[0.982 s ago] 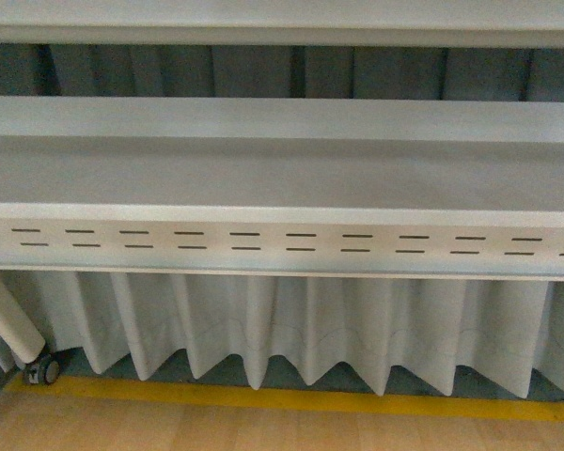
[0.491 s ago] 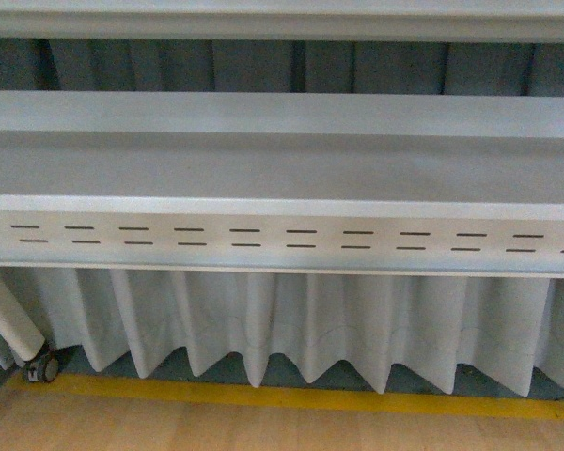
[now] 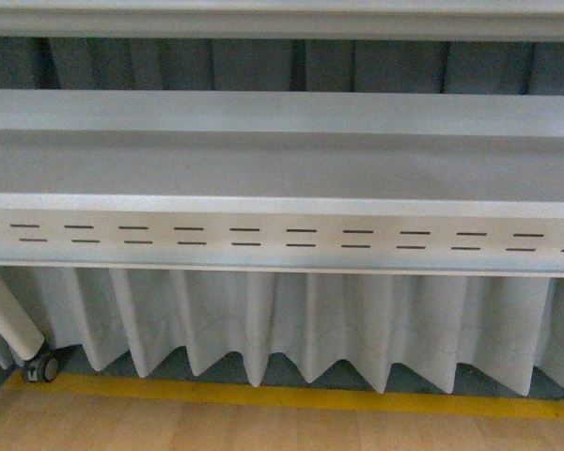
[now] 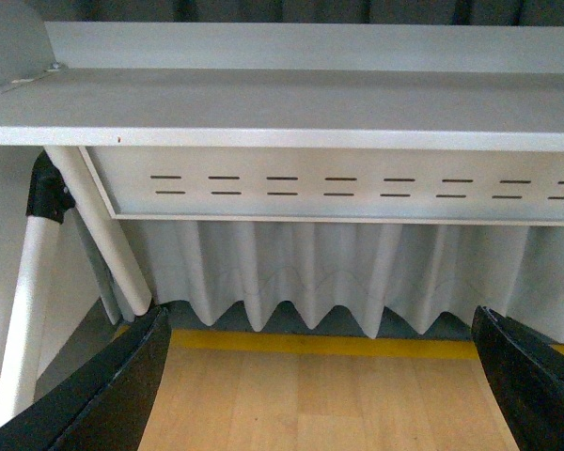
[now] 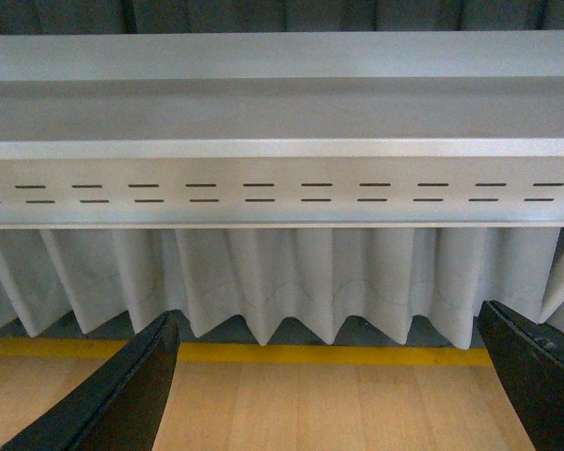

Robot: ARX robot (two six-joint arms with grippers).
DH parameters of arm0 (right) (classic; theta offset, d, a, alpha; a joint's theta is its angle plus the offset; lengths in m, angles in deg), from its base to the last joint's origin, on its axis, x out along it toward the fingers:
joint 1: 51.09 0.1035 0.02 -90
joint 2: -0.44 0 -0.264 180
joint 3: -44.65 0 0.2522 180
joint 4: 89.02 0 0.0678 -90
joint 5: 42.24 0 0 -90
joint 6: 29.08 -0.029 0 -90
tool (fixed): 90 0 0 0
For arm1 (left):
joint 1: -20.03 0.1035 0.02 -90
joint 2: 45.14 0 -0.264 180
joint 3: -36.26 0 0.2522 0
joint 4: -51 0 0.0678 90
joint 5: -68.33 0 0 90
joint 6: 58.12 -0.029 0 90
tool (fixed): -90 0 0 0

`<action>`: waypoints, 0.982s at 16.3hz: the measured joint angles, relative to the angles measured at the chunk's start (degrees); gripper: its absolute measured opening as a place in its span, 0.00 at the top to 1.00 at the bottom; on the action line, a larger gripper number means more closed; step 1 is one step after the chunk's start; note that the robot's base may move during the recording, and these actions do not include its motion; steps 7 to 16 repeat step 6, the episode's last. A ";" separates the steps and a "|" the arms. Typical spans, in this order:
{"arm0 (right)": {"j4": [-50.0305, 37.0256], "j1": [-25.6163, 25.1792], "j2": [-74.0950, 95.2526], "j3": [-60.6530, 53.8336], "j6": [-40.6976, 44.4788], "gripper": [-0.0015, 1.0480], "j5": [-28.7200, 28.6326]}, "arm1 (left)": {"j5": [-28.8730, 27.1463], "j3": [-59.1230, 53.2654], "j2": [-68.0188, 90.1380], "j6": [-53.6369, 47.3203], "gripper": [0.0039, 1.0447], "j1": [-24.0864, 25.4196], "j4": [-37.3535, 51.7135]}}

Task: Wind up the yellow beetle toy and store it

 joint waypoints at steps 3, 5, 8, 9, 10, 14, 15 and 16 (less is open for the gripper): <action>0.00 0.00 0.00 0.00 0.00 0.06 0.00 | 0.00 0.00 0.00 0.00 0.06 0.00 0.00; 0.00 0.00 0.00 0.00 0.00 0.06 0.00 | 0.00 0.00 0.00 0.00 0.06 0.00 0.00; 0.00 0.00 0.00 0.00 0.00 0.06 0.00 | 0.00 0.00 0.00 0.00 0.06 0.00 0.00; 0.00 0.00 0.00 0.00 0.00 0.06 0.00 | 0.00 0.00 0.00 0.00 0.06 0.00 0.00; 0.00 0.00 0.00 0.00 0.00 0.06 0.00 | 0.00 0.00 0.00 0.00 0.06 0.00 0.00; 0.00 0.00 0.00 0.00 0.00 0.06 0.00 | 0.00 0.00 0.00 0.00 0.06 0.00 0.00; 0.00 0.00 0.00 0.00 0.00 0.06 0.00 | 0.00 0.00 0.00 0.00 0.06 0.00 0.00; 0.00 0.00 0.00 0.00 0.00 0.06 0.00 | 0.00 0.00 0.00 0.00 0.06 0.00 0.00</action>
